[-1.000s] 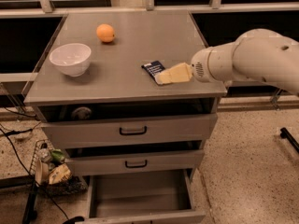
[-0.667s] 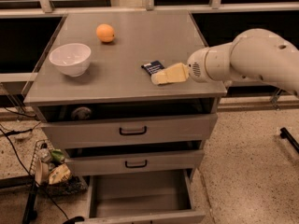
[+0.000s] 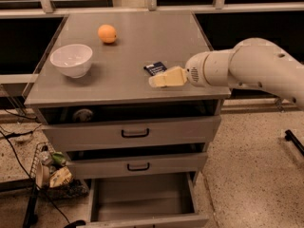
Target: Place rxbar blueberry into bottom drawer
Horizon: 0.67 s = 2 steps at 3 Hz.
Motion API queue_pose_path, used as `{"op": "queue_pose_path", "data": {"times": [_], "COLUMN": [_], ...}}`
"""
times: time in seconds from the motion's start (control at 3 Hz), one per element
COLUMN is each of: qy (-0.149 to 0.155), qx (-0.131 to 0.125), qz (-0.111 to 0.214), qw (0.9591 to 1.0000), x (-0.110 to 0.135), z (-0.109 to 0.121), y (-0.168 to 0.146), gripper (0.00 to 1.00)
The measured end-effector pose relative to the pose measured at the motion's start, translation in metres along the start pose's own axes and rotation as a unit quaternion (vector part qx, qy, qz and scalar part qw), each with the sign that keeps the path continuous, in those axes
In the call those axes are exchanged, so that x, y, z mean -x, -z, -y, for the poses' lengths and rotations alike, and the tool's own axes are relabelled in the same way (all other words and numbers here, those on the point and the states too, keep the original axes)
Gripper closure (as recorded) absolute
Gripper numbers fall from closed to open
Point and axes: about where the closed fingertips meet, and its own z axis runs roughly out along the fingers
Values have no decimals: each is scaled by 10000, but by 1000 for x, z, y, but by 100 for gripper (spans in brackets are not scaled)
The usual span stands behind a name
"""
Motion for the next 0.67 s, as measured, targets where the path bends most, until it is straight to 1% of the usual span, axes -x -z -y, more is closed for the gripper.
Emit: {"op": "queue_pose_path", "data": {"times": [0.33, 0.67], "qy": [109, 296], "qx": [-9, -93], "qz": [160, 150], "qw": [9998, 9994], "x": [1, -6], "z": [-1, -1], "y": [-5, -54], "gripper": [0, 0]}}
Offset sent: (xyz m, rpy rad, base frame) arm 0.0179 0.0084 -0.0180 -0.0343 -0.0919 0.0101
